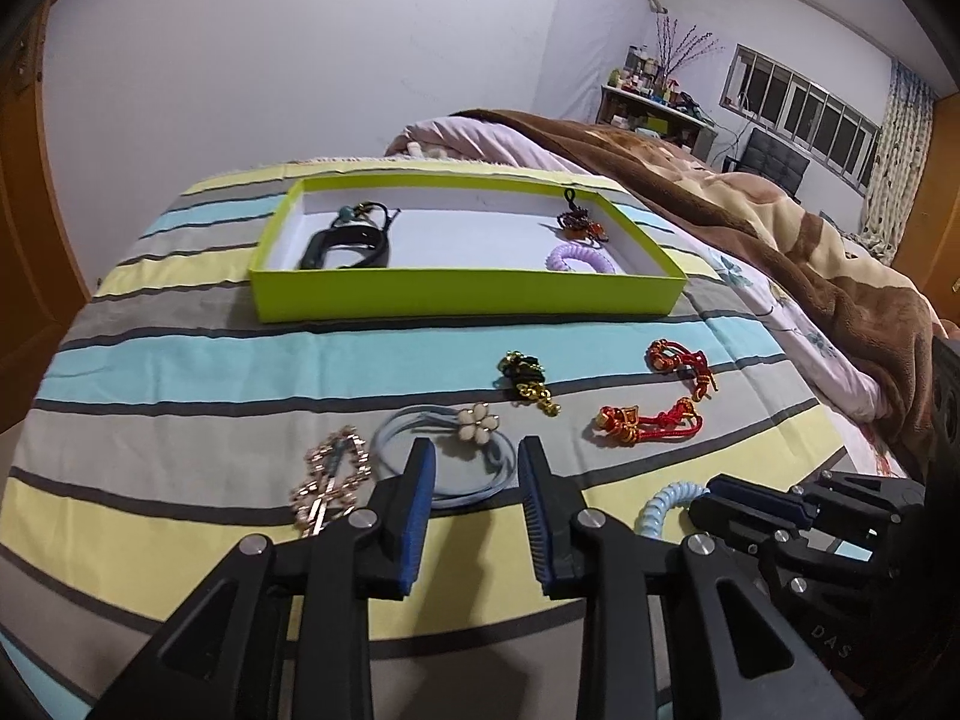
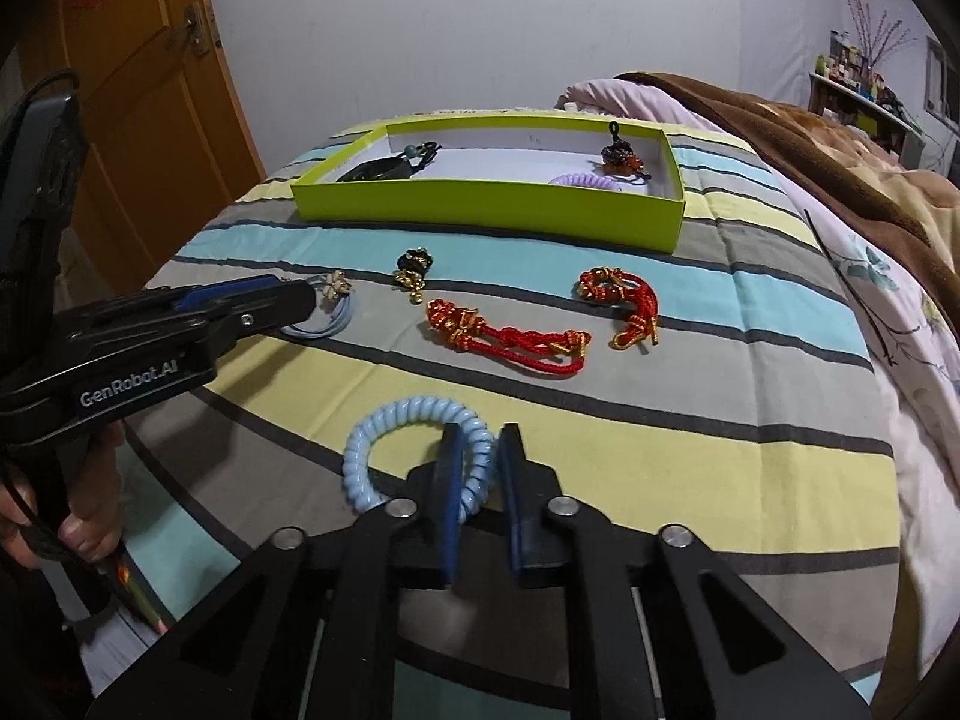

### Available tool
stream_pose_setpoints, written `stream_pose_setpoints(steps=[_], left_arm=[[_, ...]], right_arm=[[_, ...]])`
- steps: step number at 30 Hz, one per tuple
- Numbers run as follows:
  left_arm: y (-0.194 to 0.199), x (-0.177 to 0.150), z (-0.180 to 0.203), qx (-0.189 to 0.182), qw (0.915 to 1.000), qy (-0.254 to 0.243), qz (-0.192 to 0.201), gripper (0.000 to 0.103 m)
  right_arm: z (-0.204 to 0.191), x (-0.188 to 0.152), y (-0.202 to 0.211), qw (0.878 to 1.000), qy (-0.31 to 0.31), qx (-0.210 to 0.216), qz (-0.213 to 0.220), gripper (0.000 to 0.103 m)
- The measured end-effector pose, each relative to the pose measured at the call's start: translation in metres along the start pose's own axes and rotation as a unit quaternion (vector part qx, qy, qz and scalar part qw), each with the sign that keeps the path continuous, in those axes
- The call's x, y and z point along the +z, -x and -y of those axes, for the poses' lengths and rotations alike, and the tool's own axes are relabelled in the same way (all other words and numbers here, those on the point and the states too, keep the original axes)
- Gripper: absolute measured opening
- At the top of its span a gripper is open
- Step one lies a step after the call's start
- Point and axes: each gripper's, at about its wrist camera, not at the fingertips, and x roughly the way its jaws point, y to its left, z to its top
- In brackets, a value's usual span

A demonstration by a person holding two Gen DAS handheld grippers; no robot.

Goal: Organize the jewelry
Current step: 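Lower the right tool onto the light blue coil hair tie and close it, then grasp the grey flower hair tie with the left tool while the right tool holds the blue coil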

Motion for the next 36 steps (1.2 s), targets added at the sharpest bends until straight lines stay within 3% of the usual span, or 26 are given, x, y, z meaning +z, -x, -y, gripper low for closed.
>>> stream_pose_setpoints(steps=[9, 17, 22, 36], left_arm=[[-0.019, 0.006, 0.005, -0.005, 0.9997, 0.008, -0.025, 0.03], [-0.029, 0.012, 0.007, 0.032, 0.9987, 0.019, -0.034, 0.03], [-0.029, 0.011, 0.012, 0.052, 0.9981, 0.004, -0.032, 0.017], [0.023, 0.003, 0.019, 0.018, 0.9994, -0.011, 0.026, 0.017]], right_arm=[[0.015, 0.002, 0.003, 1.0, -0.018, -0.004, 0.008, 0.01], [0.025, 0.003, 0.005, 1.0, -0.028, 0.001, 0.014, 0.01], [0.028, 0.003, 0.007, 0.999, -0.032, 0.001, 0.018, 0.01], [0.031, 0.009, 0.036, 0.998, -0.042, -0.007, 0.054, 0.01]])
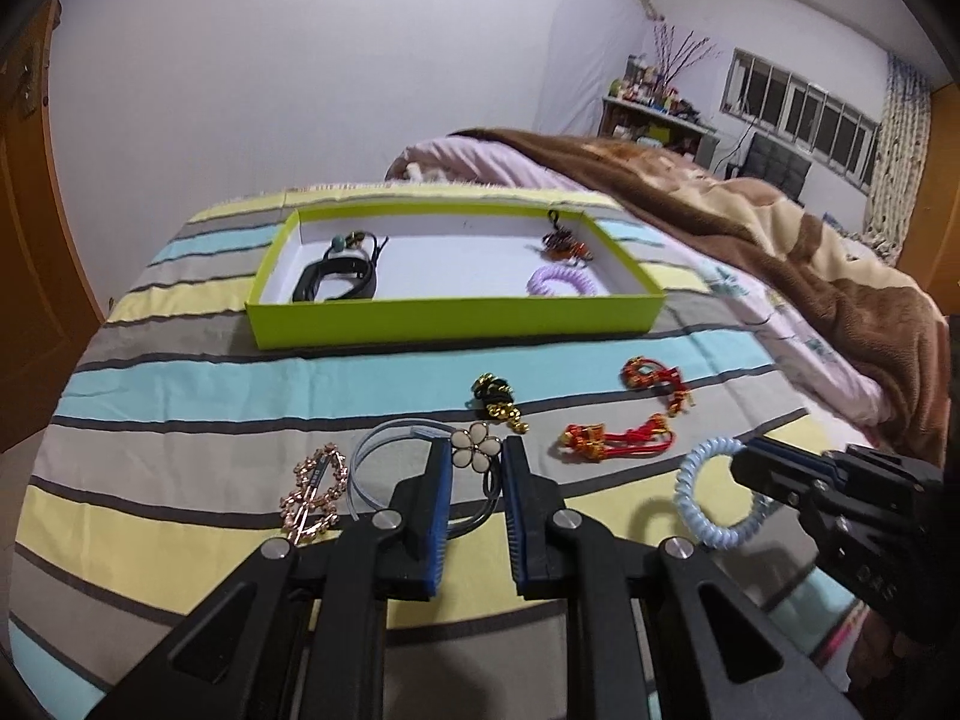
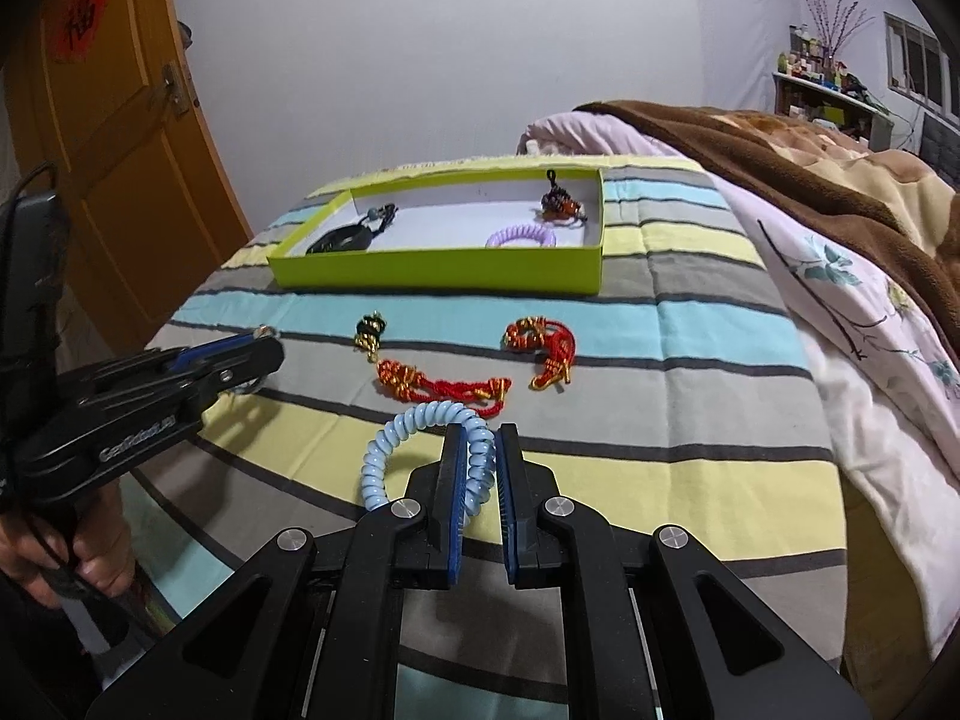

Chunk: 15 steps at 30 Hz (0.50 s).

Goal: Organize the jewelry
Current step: 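Grasp the grey flower hair tie with the left tool while the right tool holds the blue coil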

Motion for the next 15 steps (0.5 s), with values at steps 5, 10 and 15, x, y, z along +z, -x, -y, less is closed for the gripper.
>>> stream_pose_setpoints(steps=[5, 10, 15], left_arm=[[0.017, 0.0, -0.002, -0.005, 0.9998, 0.003, 0.019, 0.017], [0.027, 0.001, -0.005, -0.005, 0.9995, 0.004, 0.03, 0.017], [0.031, 0.003, -0.006, -0.005, 0.9993, 0.002, 0.037, 0.017]], right_arm=[[-0.002, 0.006, 0.008, 1.0, -0.002, -0.002, 0.012, 0.01], [-0.004, 0.012, 0.015, 1.0, 0.001, -0.005, 0.022, 0.01], [-0.007, 0.019, 0.019, 0.999, 0.007, -0.007, 0.03, 0.01]])
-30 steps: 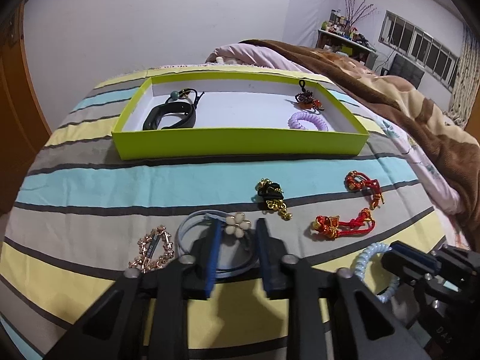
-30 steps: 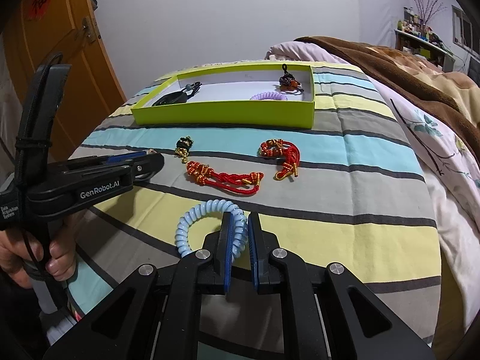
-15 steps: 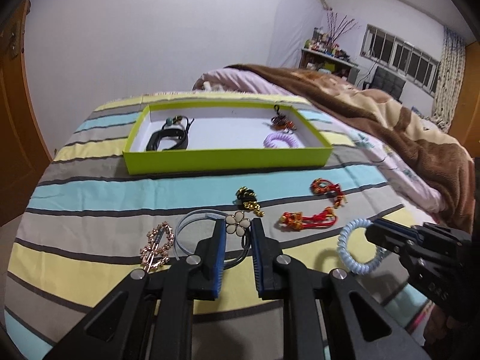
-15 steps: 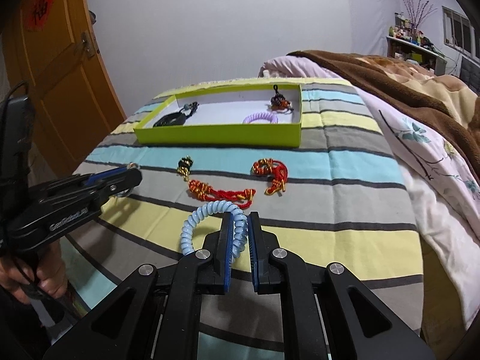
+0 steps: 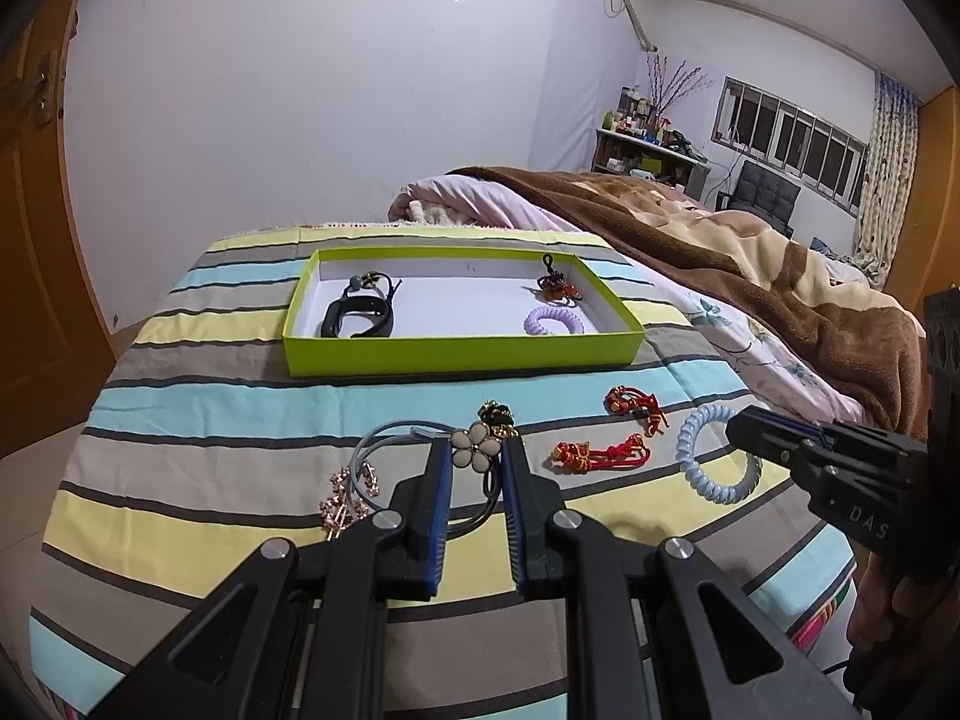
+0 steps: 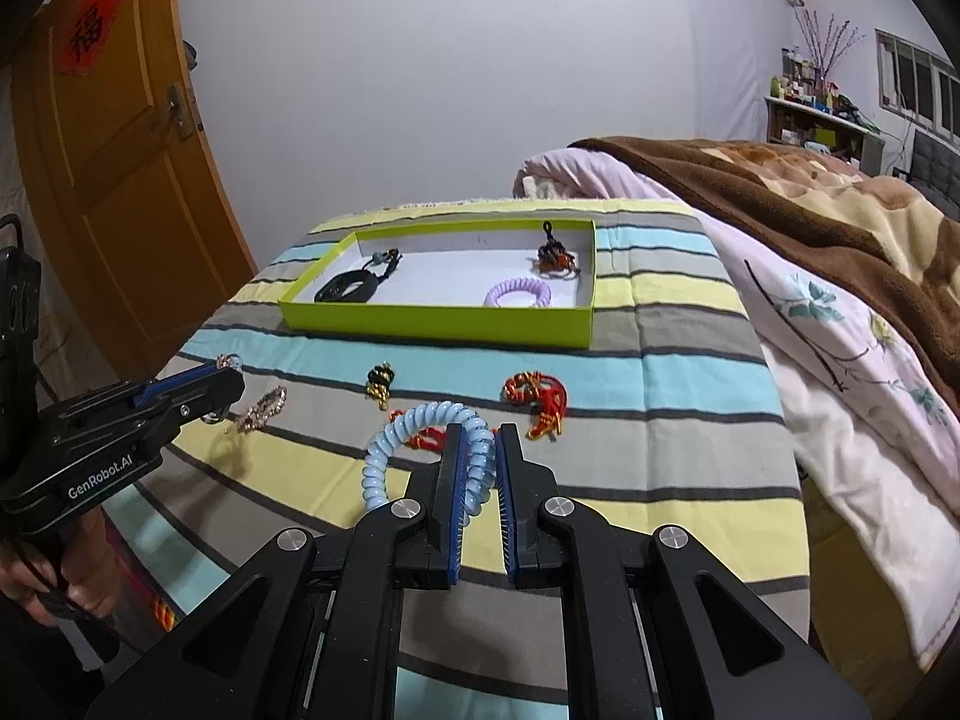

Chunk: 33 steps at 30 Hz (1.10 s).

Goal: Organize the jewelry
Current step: 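Carry the flower hair tie with the left tool while the right tool carries the blue coil into the box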

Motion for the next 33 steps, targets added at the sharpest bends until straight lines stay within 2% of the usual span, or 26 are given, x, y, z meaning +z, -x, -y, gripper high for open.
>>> stream_pose_setpoints(steps=[15, 33], left_arm=[[-0.01, 0.019, -0.006, 0.007, 0.9998, -0.016, 0.01, 0.017], [-0.058, 0.08, -0.01, 0.014, 0.9982, -0.053, 0.024, 0.017]], right_arm=[[0.0, 0.029, -0.016, 1.0, 0.009, 0.0, 0.013, 0.01], [0.017, 0.088, -0.073, 1.0, 0.019, -0.013, 0.016, 0.01]])
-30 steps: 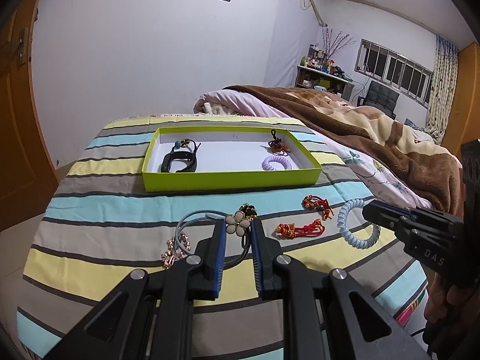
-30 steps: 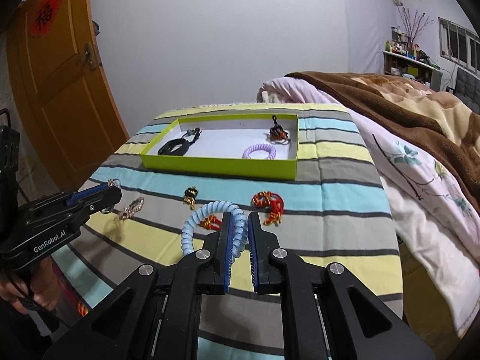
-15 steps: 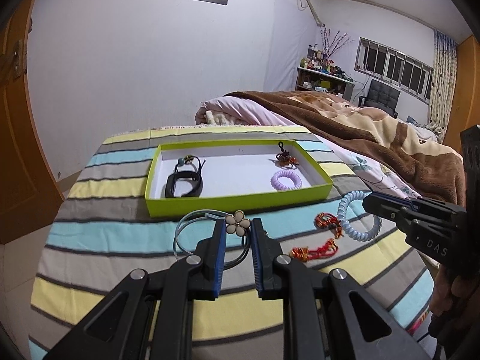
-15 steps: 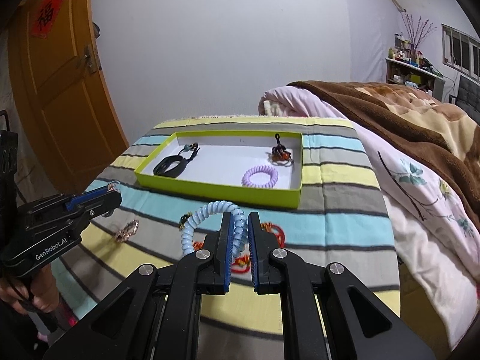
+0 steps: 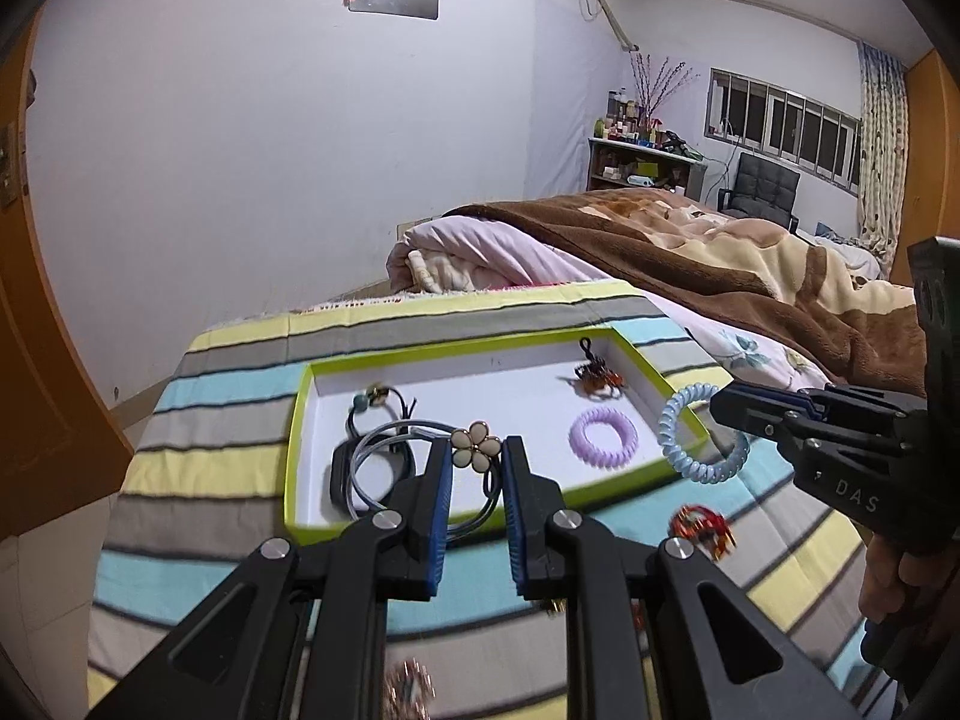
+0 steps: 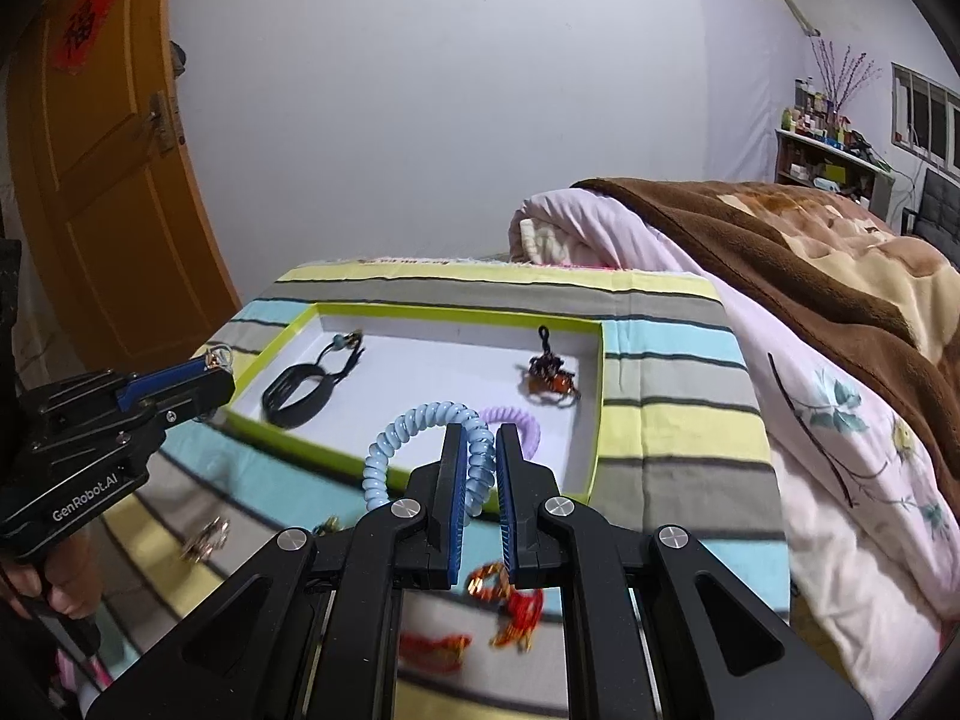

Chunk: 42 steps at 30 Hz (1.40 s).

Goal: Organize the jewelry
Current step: 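Carry the flower hair tie with the left tool while the right tool carries the blue coil into the box, then open the left tool while the right tool opens, dropping both hair ties in the box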

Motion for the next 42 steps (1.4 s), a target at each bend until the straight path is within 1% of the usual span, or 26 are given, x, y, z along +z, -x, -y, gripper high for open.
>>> stream_pose_setpoints(steps=[7, 11, 15, 21, 28, 34, 39, 42], left_arm=[[-0.033, 0.014, -0.004, 0.002, 0.9999, -0.008, -0.008, 0.017], [-0.055, 0.019, -0.009, 0.007, 0.9997, -0.008, -0.021, 0.017], [-0.076, 0.023, -0.012, 0.004, 0.9993, -0.009, -0.037, 0.017], [-0.102, 0.023, -0.01, 0.003, 0.998, -0.015, -0.062, 0.017], [-0.121, 0.02, -0.01, -0.006, 0.9963, -0.016, -0.084, 0.017], [-0.132, 0.015, -0.012, -0.003, 0.9945, -0.015, -0.103, 0.018], [-0.138, 0.012, -0.014, -0.003, 0.9932, -0.007, -0.116, 0.018], [-0.138, 0.012, -0.015, -0.006, 0.9932, -0.004, -0.116, 0.018]], right_arm=[[0.016, 0.011, -0.037, 1.0, -0.007, -0.014, -0.021, 0.01], [0.023, 0.014, -0.058, 0.999, -0.008, -0.022, -0.038, 0.01], [0.028, 0.015, -0.077, 0.998, -0.007, -0.029, -0.051, 0.01], [0.03, 0.014, -0.097, 0.997, 0.0, -0.045, -0.07, 0.01], [0.031, 0.012, -0.103, 0.996, 0.006, -0.051, -0.077, 0.01], [0.029, 0.013, -0.104, 0.995, 0.011, -0.055, -0.08, 0.01], [0.028, 0.013, -0.102, 0.996, 0.012, -0.047, -0.077, 0.017], [0.027, 0.013, -0.1, 0.996, 0.011, -0.043, -0.072, 0.024]])
